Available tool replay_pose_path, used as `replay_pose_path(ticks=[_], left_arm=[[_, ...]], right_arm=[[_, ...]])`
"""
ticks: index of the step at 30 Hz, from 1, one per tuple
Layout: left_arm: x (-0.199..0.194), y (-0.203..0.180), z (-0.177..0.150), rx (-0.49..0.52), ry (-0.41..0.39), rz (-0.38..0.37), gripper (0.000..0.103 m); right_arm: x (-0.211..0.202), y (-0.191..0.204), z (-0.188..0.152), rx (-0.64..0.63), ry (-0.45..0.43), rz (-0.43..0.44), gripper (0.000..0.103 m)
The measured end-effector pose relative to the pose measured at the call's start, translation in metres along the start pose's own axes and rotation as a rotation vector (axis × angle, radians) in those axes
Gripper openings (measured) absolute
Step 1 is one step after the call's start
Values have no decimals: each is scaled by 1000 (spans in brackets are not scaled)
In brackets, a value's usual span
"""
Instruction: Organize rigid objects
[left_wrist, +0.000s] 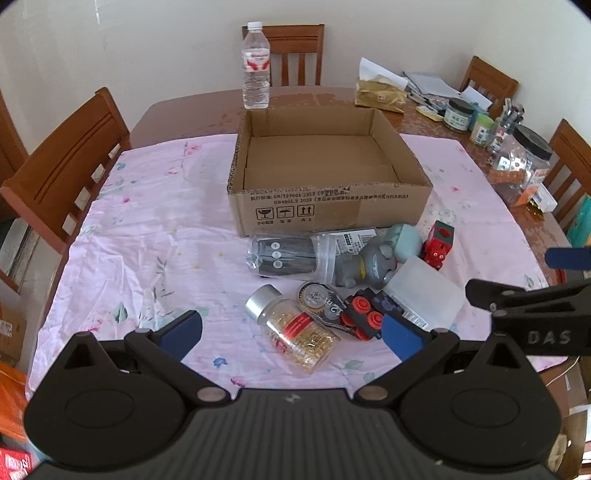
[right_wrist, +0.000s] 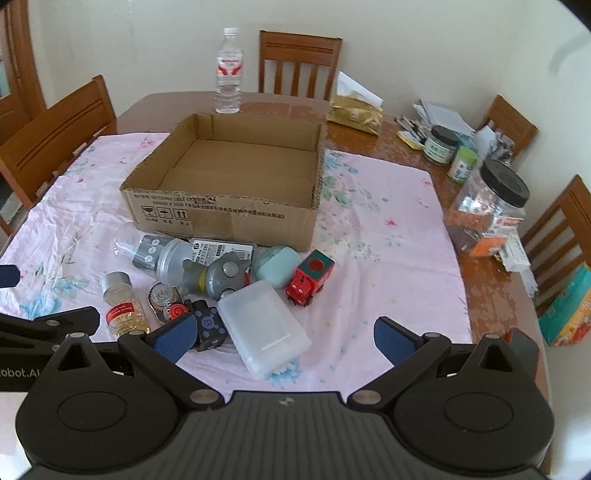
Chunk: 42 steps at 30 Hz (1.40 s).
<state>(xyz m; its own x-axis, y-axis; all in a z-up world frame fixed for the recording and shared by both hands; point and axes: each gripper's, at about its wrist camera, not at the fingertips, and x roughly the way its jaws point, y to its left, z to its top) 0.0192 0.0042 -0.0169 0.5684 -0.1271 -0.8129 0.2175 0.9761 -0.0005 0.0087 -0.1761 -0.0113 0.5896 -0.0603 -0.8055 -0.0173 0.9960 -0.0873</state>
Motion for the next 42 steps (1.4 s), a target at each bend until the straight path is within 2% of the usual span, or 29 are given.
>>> replay_pose_path(ticks=[7,14,22,28,36,42], left_arm=[[18,8,-15,56,23,-32,103],[46,13,-31,110,94,-41,103],[77,19,-40,147,148,-42,102],[98,22,-40,175,174,-28,102],[113,26,-36,193,209,-66,102],[115,20,-34,247,208,-74,102]], right_arm=[[11,-9,-9,-10,-21,44,103],[31,-12,-23,7,1,98,103],[59,-17,-29,54,45,90,103],[76,-15,-14,101,31,80,103],[107,1,9,146,25,31,103],[119,6,11,164,58,5,103]])
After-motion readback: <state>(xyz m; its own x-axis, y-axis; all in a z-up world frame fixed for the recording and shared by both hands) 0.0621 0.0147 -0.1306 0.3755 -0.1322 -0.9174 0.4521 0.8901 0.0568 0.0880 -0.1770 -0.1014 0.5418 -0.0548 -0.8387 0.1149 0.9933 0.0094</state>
